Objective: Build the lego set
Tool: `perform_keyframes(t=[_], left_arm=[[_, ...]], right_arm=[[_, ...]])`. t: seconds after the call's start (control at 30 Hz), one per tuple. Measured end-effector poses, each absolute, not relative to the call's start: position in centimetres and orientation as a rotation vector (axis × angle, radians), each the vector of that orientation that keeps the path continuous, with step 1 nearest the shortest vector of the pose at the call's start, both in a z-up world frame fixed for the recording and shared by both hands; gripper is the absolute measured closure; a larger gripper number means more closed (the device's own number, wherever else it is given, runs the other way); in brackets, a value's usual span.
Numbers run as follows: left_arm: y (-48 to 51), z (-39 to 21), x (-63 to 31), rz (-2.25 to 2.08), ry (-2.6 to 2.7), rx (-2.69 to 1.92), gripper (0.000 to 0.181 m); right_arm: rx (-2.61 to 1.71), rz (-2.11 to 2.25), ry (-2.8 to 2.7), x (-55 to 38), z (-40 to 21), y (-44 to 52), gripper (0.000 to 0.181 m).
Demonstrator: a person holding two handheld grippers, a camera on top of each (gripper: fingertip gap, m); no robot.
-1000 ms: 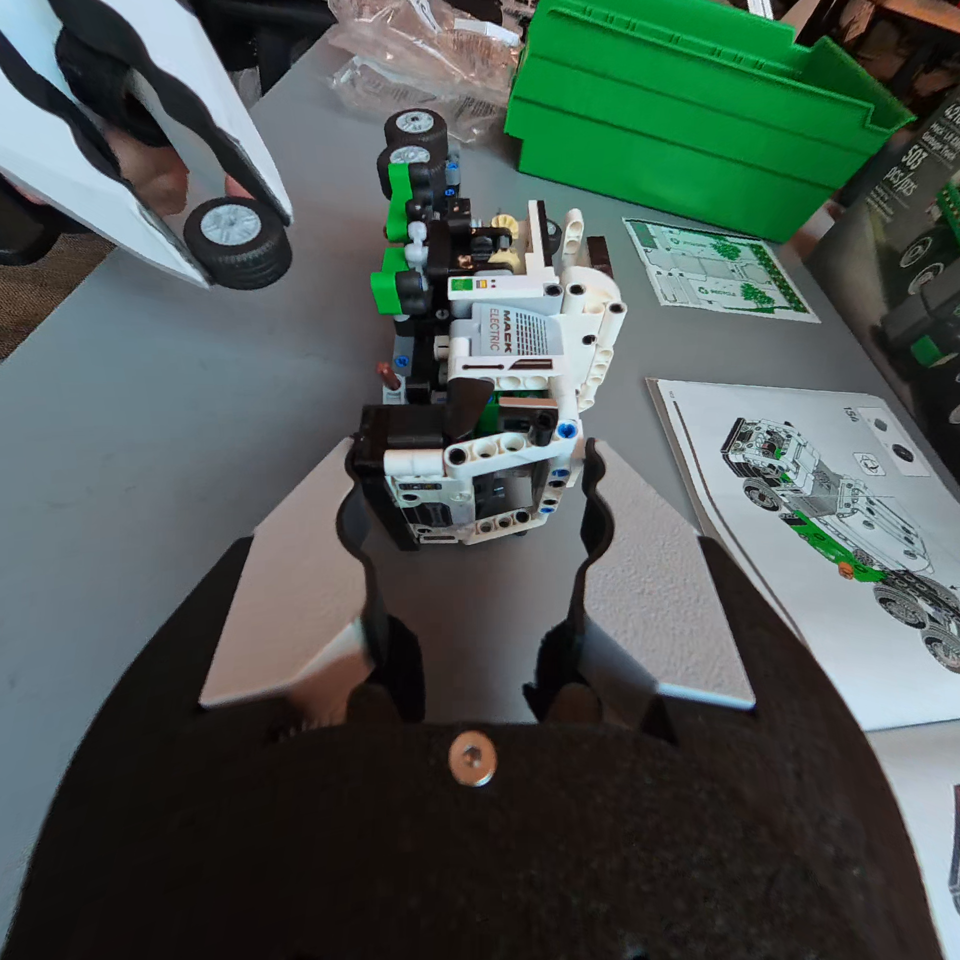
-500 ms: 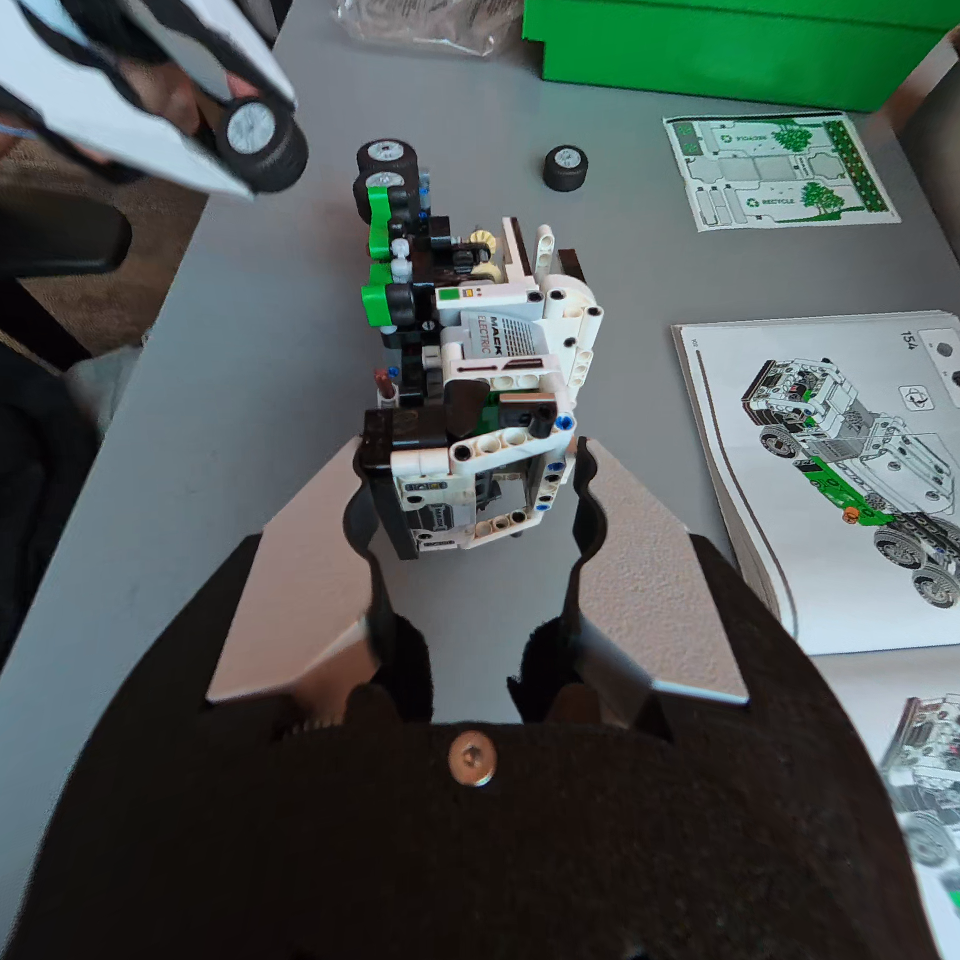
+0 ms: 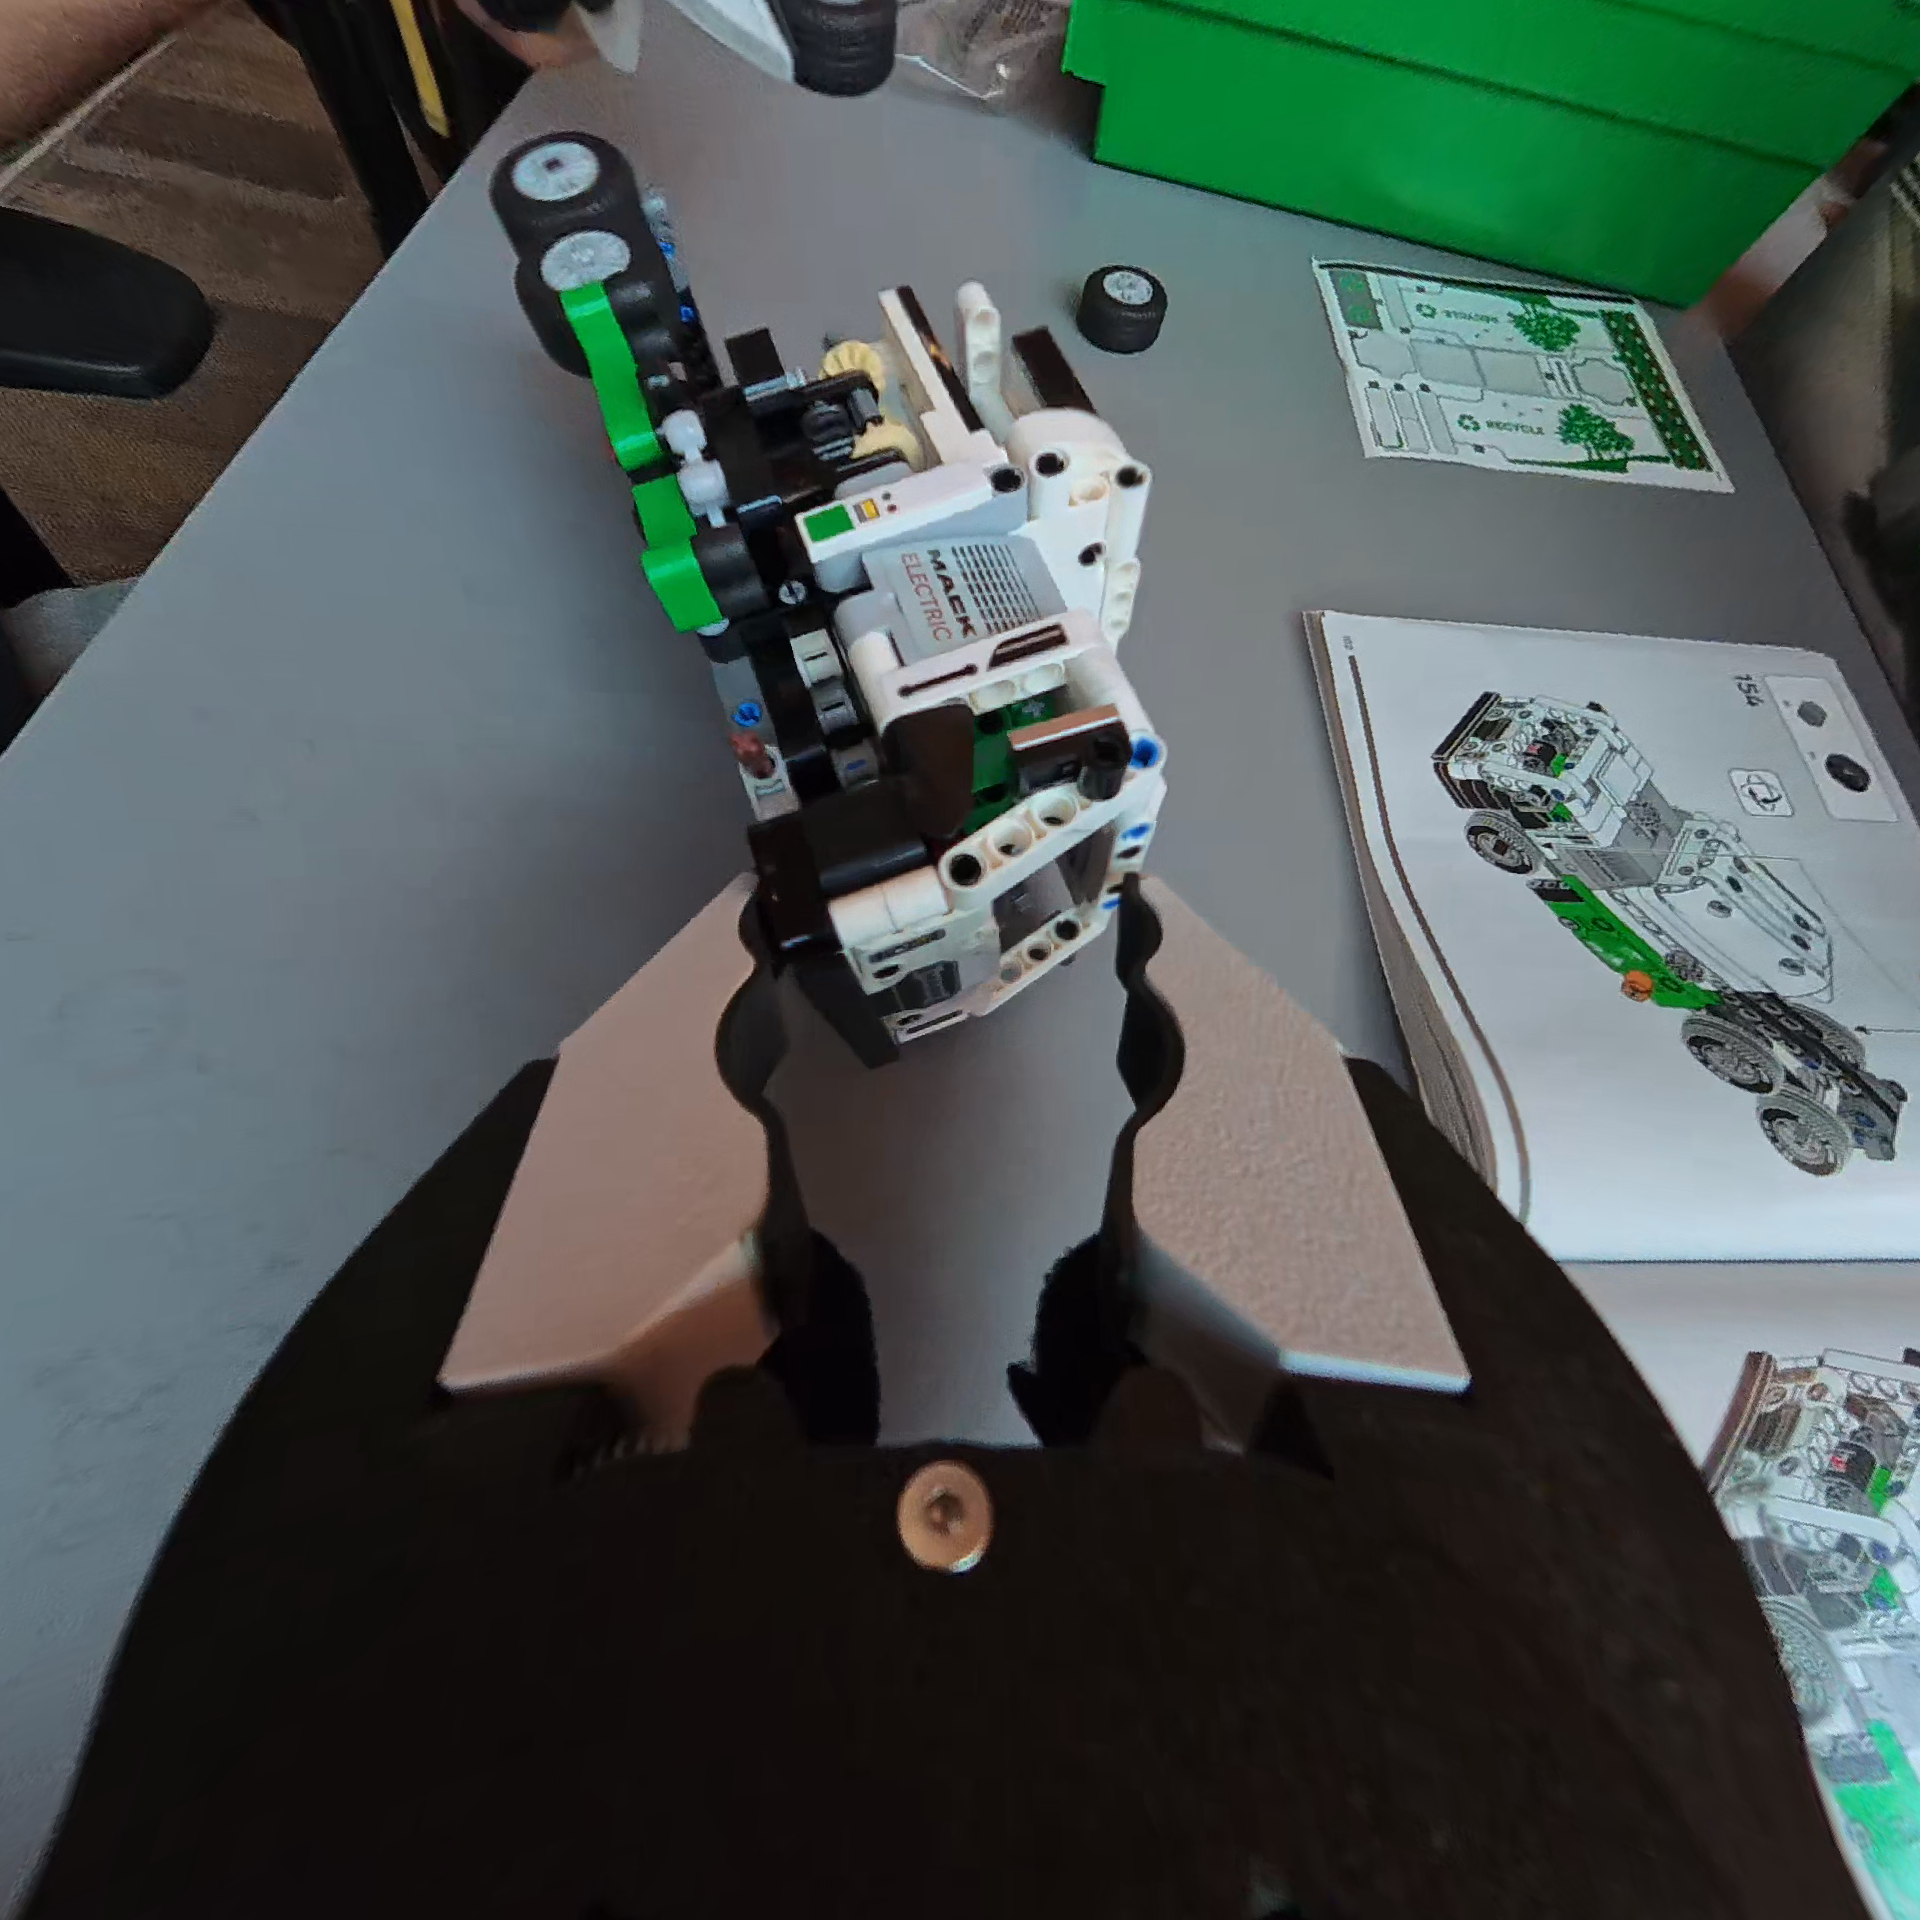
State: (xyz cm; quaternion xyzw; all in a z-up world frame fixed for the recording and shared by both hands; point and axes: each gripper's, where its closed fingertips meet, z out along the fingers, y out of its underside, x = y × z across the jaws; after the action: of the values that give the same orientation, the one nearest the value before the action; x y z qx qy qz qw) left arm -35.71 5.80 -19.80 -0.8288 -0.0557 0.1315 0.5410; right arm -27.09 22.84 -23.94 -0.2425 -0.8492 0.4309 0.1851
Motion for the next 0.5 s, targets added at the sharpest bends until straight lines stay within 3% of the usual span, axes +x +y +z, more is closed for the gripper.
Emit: perform_keyframes(t=[0.5], left_arm=[[7.8,-27.8,-37.3,0.134,0.135,-2.347,0.151]], right_arm=[[-1.140,1.289,-2.060,-19.7,-21.2,20.4,0.113]])
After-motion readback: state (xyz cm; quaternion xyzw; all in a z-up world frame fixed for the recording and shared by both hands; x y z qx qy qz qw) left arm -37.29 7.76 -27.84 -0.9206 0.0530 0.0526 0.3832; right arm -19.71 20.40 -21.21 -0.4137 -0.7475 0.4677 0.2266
